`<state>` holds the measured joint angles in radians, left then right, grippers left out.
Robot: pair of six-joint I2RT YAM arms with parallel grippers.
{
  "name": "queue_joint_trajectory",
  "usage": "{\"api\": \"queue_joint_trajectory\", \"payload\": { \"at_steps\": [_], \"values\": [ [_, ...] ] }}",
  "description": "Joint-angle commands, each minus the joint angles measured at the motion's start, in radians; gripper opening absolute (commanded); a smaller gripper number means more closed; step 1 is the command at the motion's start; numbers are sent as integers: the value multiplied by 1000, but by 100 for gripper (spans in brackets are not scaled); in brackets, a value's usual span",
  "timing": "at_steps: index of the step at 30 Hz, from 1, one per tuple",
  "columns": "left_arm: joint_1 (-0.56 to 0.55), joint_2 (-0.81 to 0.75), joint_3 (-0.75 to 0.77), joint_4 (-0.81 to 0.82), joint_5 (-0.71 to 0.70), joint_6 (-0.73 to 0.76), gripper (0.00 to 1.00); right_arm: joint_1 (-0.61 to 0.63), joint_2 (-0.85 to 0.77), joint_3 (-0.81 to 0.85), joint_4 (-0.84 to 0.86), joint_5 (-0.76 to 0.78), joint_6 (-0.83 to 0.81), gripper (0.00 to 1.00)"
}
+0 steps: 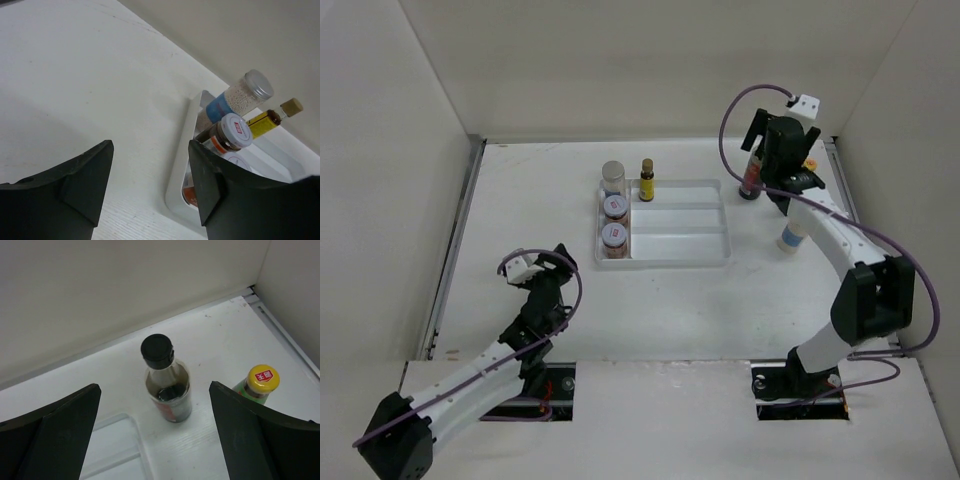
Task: Organize the condiment bottles
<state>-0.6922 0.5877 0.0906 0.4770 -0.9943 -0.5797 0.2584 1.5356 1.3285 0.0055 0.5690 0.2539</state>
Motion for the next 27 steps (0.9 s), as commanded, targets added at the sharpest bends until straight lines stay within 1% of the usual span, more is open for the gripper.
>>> {"api": "queue_joint_trajectory", "payload": {
  "at_steps": [1,3,6,9,11,12,15,17,18,19,23,25,27],
  "values": [
    [12,53,4,28,20,-63,62,-24,73,98,-52,-23,-41,97],
    [7,72,5,41,23,-74,65,-40,113,133,-39,-50,-42,97],
    [4,54,-6,55,29,-74,73,-63,181,199,-38,-81,-42,92],
    [12,55,-15,74,29,-74,75,-77,242,253,-44,-98,-34,84],
    [13,78,-15,87,32,-75,75,-83,287,279,-35,-95,-42,76],
    [13,89,-15,92,36,-75,75,-84,302,285,-33,-95,-45,71],
    [13,106,-15,115,52,-78,77,-94,322,288,-13,-87,-51,52],
    [15,121,-18,135,54,-78,78,-100,324,287,4,-84,-50,37],
    [15,126,-20,140,54,-78,78,-101,316,284,14,-78,-44,31],
    [15,127,-20,141,56,-78,78,-100,299,278,39,-69,-48,27],
    [20,133,-20,146,65,-78,79,-92,212,285,123,-26,-119,23],
    [21,146,-20,153,66,-80,79,-66,175,316,131,-17,-162,23],
    [21,143,-23,160,75,-80,82,-29,141,331,133,-17,-194,23]
  ]
}}
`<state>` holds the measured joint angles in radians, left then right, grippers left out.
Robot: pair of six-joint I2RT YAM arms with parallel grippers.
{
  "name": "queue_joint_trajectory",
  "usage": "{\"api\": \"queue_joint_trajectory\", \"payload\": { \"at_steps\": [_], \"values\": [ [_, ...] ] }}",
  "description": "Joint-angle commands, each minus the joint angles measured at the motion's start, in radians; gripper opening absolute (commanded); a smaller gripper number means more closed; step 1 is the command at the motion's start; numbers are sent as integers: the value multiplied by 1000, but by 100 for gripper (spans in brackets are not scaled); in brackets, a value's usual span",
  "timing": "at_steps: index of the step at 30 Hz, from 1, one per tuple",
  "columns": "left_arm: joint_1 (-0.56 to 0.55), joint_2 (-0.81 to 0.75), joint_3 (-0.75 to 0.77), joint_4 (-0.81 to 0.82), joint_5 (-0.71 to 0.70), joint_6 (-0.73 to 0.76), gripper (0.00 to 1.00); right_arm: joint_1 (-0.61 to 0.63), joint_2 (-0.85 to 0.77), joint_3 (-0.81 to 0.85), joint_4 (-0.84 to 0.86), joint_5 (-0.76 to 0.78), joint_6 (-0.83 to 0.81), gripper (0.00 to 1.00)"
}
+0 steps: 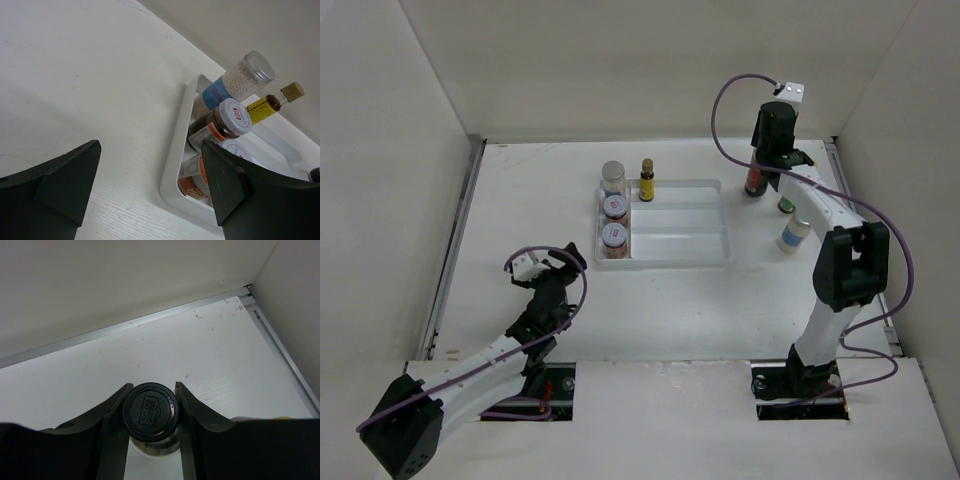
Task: Organize the condiment bottles
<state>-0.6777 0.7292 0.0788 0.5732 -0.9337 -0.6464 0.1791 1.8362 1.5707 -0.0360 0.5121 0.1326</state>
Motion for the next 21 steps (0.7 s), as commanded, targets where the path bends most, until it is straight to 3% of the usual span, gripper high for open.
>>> {"api": "queue_joint_trajectory", "payload": {
  "at_steps": [1,10,21],
  "values": [
    [8,-2,-13,66,21,-13,82,74,-175,88,174,40,-86,23],
    [8,15,-20,89,30,-24,84,245,-154,69,241,31,-74,24],
    [7,16,-24,94,38,-25,84,343,-8,170,254,-11,7,24]
  ]
}}
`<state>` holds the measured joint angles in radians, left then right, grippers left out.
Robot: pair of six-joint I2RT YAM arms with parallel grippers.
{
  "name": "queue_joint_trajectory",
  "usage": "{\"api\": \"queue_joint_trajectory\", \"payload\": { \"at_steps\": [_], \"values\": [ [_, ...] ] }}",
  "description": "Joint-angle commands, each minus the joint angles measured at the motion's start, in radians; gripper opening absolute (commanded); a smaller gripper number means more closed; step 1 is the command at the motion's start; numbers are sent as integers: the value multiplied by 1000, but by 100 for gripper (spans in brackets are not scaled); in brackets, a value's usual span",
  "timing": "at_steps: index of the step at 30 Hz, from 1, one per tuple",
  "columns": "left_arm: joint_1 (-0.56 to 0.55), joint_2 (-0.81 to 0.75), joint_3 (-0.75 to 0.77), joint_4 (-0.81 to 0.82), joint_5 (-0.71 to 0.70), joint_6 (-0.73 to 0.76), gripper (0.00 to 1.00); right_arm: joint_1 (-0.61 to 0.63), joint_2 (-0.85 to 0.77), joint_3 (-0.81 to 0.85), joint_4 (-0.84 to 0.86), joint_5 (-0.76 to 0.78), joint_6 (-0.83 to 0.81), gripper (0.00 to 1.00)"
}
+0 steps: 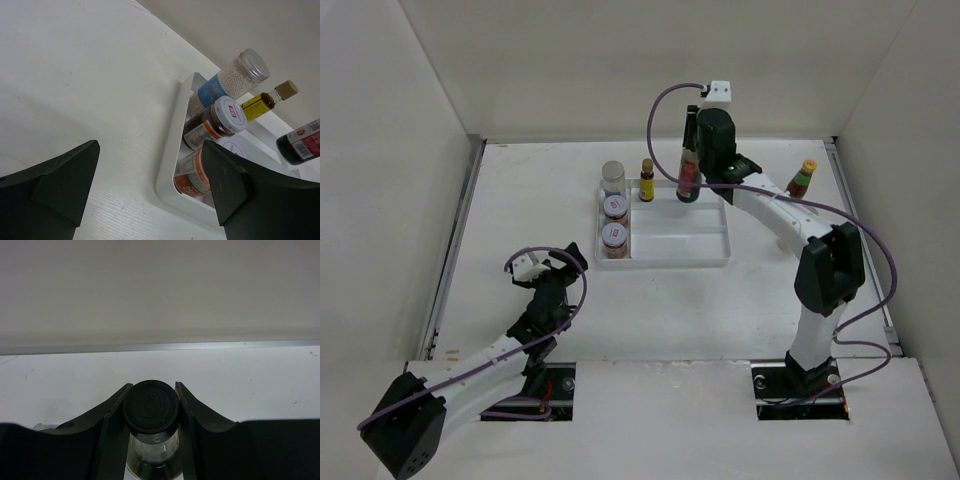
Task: Organize the condiment bottles
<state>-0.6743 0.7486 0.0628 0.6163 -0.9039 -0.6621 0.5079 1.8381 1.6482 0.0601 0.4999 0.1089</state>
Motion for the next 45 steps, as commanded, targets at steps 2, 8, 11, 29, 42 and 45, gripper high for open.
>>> {"api": "queue_joint_trajectory", "payload": {
  "at_steps": [2,8,11,29,42,45],
  "values": [
    [3,-3,-8,51,8,-10,84,27,0,79,161,2,46,25],
    [0,1,-8,51,8,-11,84,37,27,47,176,-1,78,25],
    [3,9,-6,51,8,-13,84,39,38,35,193,-9,84,26],
    [3,6,-9,53,20,-18,84,60,-91,-158,228,-8,126,86],
    [2,14,-9,62,28,-19,84,-360,-468,-553,135,55,276,96],
    [3,37,-9,76,30,-19,85,-436,-424,-519,63,43,262,96]
  ]
}}
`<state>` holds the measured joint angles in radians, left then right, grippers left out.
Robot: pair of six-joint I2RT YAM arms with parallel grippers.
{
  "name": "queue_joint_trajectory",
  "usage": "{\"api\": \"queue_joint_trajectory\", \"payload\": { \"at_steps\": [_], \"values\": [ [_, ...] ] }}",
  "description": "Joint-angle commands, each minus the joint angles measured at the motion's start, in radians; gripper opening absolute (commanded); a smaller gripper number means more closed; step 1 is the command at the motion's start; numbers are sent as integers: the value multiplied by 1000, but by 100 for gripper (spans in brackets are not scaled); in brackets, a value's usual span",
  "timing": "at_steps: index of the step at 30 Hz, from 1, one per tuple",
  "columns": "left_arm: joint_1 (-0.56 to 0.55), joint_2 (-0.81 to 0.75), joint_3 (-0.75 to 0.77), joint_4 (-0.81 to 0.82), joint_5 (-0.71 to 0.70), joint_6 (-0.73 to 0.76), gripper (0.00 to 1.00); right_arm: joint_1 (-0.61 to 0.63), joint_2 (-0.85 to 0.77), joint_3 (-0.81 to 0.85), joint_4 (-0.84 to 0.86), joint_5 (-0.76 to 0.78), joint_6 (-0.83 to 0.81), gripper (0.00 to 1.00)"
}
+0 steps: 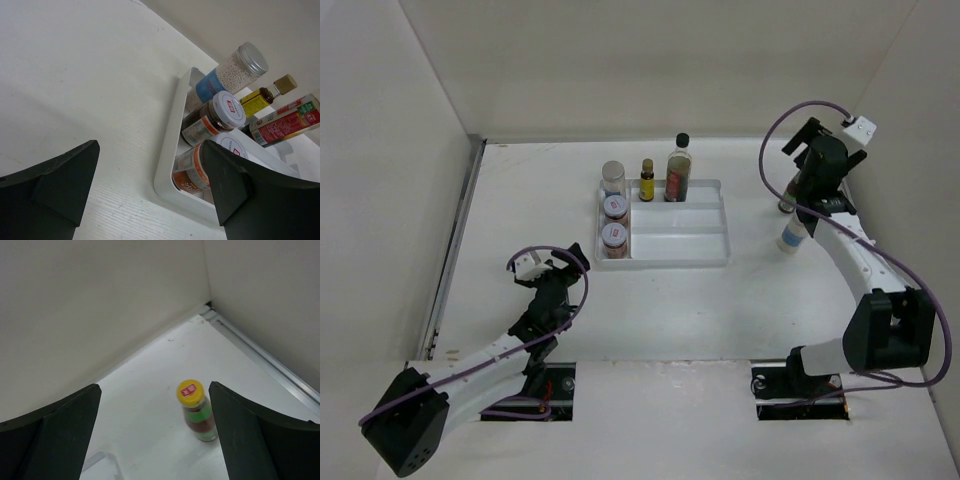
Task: Organize the condiment bottles
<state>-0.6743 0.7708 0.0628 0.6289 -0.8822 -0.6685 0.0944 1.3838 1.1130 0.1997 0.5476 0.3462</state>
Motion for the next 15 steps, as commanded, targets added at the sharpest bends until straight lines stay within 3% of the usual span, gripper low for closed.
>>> {"api": "queue_joint_trajectory", "payload": {
  "at_steps": [1,15],
  "values": [
    [2,15,-9,64,11,-13,85,-35,47,24,-88,-8,14,96],
    [6,24,-8,68,23,-13,85,-124,251,107,-82,2,-92,93]
  ]
}}
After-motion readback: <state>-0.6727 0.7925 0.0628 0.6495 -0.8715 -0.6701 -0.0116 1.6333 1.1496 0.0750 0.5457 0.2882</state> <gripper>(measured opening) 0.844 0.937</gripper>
